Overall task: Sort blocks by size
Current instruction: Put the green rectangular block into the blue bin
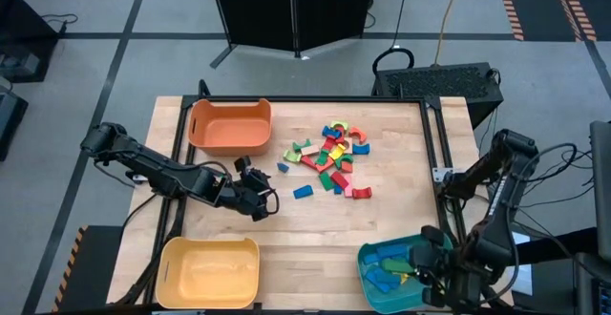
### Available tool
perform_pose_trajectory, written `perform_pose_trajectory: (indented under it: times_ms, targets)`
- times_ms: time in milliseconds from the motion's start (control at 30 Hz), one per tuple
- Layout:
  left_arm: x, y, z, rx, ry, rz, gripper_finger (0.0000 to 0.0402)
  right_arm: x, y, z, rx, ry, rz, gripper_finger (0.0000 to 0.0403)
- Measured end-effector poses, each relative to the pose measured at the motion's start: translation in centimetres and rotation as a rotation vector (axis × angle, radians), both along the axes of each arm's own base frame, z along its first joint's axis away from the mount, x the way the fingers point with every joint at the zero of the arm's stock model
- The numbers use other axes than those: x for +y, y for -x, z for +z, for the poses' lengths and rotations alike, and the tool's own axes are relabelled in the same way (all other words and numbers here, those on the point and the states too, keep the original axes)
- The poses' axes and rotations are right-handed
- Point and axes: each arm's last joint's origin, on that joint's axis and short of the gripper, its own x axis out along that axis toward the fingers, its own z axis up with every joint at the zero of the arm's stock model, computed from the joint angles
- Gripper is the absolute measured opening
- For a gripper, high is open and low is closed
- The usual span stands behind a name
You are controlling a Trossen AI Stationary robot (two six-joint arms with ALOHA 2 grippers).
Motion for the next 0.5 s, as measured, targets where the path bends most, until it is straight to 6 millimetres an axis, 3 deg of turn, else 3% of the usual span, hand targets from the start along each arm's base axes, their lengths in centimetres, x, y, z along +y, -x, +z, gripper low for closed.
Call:
perform_pose_trajectory:
  times_ms: [300,500]
  targets:
    - [0.0,-0.2,0.2,-0.032,-0.014,0.019,0.0189,-0.2,0.7,-4.8,0.034,-0.034,-0.038,0.01]
    - [0.2,-0.4,0.4,-0.07,-0.028,0.048,0.0189,-1.6,0.7,-7.0,0.079,0.0,-0.143,0.0109]
